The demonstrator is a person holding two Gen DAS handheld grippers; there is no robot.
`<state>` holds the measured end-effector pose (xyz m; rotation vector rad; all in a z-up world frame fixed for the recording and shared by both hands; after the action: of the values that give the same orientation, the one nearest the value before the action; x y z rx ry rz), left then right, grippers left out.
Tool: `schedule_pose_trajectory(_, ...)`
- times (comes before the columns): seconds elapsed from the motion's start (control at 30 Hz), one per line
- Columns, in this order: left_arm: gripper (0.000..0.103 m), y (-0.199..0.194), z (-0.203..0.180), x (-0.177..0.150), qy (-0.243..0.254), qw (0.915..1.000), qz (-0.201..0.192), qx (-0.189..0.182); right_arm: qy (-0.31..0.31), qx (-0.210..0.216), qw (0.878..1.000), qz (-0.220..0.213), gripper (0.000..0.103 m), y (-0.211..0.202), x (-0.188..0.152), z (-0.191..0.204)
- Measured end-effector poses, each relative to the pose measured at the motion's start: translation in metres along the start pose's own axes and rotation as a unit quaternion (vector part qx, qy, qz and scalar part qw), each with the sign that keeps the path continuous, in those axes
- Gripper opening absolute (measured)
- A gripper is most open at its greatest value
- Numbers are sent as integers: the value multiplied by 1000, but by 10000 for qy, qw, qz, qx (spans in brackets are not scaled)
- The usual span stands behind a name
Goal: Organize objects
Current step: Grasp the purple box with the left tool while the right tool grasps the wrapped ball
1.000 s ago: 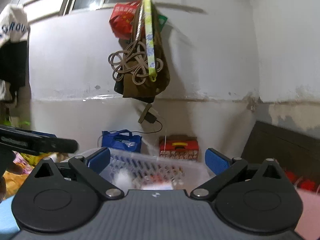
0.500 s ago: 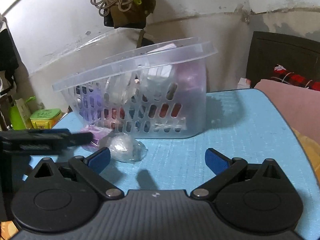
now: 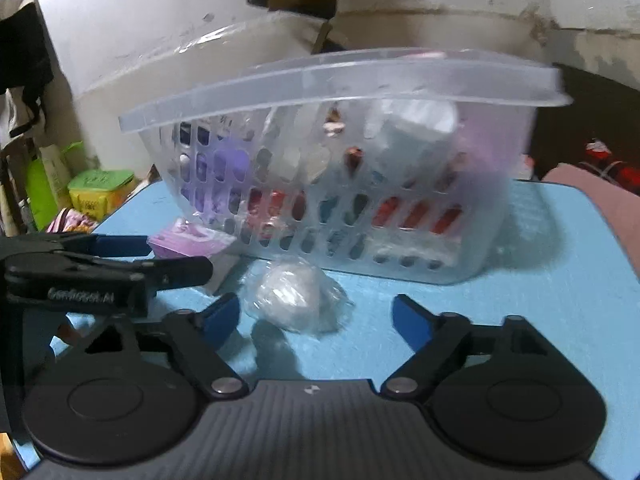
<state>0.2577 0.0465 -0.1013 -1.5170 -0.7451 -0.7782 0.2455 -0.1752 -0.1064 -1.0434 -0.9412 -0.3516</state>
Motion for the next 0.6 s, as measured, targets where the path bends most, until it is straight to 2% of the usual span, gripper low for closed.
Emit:
schedule_pose_trajectory(0.03, 96, 0, 0, 0, 53, 10000, -9, -1, -43, 0, 10000, 9, 79, 3, 2, 1)
schedule_pose_trajectory(0.13, 96, 3, -4, 2, 139, 9999, 37, -18, -135, 137, 9998, 27, 57, 4, 3, 2)
schedule_pose_trajectory(0.23, 92, 7, -18, -1, 521, 9985, 174, -74, -218, 91, 9997, 28, 56, -2, 0, -1)
schedule_pose_trajectory(0.27, 86, 7, -23, -1, 667, 9976, 157, -57, -217, 123, 9997, 29, 55, -4, -1, -3)
schedule_pose_trajectory(0.3, 75, 7, -26, -1, 757, 9970, 126, 30, -203, 136, 9997, 25, 54, -5, -1, -6)
schedule_pose_trajectory(0.33, 69, 7, -28, 0, 786, 9968, 82, 142, -145, 115, 9998, -1, 54, -8, -1, -10)
schedule_pose_trajectory(0.47, 69, -11, -30, 0, 521, 9982, -279, -93, -9, 100, 9997, -213, 53, -24, -5, -21)
schedule_pose_trajectory(0.6, 69, -29, -35, -4, 605, 9952, -687, -339, -85, -37, 9987, -497, 53, -39, -7, -24)
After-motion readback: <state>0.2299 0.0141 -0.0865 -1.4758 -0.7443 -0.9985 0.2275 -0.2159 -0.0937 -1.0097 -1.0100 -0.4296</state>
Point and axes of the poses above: each gripper's, at about its wrist camera, not at the fingertips, and y roughly the way its jaws point, z to its left, x to its top, the point moved 6 cm from there along y, roughly the way its jaws point, and after that the axes turned 6 degrees about x, right-handed, at the moved point
